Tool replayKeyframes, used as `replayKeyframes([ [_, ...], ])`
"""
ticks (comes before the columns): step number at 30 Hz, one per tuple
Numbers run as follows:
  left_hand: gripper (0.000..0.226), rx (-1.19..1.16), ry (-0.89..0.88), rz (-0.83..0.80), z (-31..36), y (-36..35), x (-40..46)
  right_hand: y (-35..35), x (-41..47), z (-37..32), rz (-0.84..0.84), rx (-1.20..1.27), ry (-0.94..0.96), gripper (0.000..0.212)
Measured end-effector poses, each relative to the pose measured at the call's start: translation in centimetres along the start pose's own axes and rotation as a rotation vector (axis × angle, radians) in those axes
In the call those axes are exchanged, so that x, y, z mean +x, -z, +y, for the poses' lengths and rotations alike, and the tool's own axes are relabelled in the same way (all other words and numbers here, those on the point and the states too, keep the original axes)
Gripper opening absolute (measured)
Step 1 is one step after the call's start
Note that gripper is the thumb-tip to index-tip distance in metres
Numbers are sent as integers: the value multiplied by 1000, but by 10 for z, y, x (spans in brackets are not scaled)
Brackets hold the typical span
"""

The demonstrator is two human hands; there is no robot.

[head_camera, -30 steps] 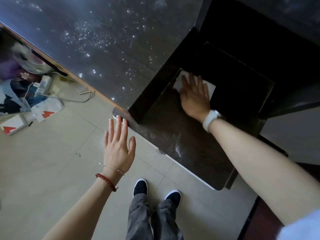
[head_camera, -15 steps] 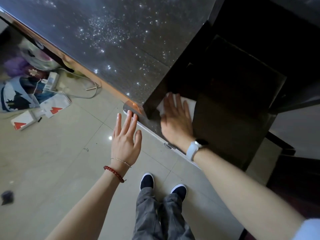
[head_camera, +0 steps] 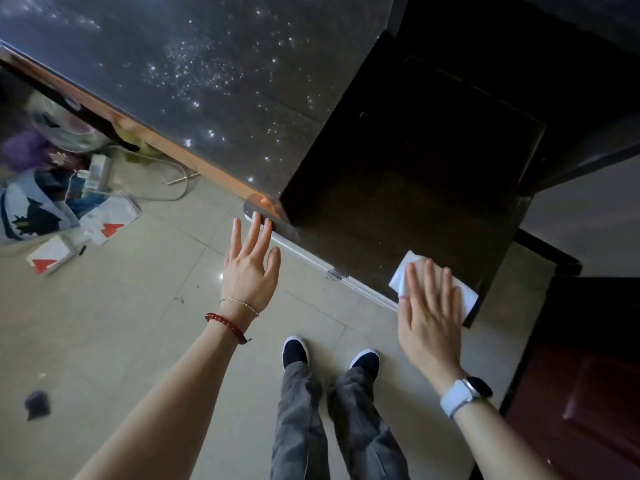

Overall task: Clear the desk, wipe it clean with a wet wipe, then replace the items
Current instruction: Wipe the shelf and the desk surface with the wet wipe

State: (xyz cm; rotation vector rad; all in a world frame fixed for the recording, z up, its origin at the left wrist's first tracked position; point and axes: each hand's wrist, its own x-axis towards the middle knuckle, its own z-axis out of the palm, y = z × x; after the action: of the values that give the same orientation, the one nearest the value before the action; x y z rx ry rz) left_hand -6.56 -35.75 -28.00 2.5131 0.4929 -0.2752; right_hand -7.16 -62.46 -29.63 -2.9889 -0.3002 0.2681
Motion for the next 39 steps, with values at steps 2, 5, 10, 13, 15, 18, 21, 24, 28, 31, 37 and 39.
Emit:
replayKeyframes([
  [2, 57, 8, -12, -36, 0, 6, 1, 0, -4, -9, -2, 73, -196, 56],
  [5, 52, 103, -100, -101, -9, 14, 0, -3, 13, -55, 29, 192, -346, 57],
  [10, 58, 67, -152, -114, -46, 38, 11, -20, 43, -144, 99, 187, -164, 50],
  [13, 57, 19, -124, -116, -73, 55, 18, -28, 55, -193, 167, 205, -174, 46],
  [15, 57, -2, -130, -140, -88, 63, 22, -31, 59, -213, 217, 219, -253, 45],
  [18, 58, -35, -138, -164, -104, 70, 31, -35, 60, -227, 263, 214, -323, 45],
  [21, 60, -60, -153, -180, -108, 73, 39, -39, 59, -229, 281, 216, -336, 46],
  [24, 62, -79, -228, -214, -104, 73, 43, -42, 52, -218, 321, 239, -258, 46],
  [28, 60, -140, -259, -216, -98, 72, 48, -34, 50, -200, 360, 242, -182, 47],
  [31, 56, -180, -222, -204, -103, 73, 47, -26, 57, -206, 367, 186, -165, 43],
  [37, 51, -206, -156, -193, -118, 72, 38, -22, 70, -235, 343, 32, -112, 38],
  [39, 50, -217, -130, -185, -121, 72, 37, -20, 80, -253, 310, -5, -130, 41],
])
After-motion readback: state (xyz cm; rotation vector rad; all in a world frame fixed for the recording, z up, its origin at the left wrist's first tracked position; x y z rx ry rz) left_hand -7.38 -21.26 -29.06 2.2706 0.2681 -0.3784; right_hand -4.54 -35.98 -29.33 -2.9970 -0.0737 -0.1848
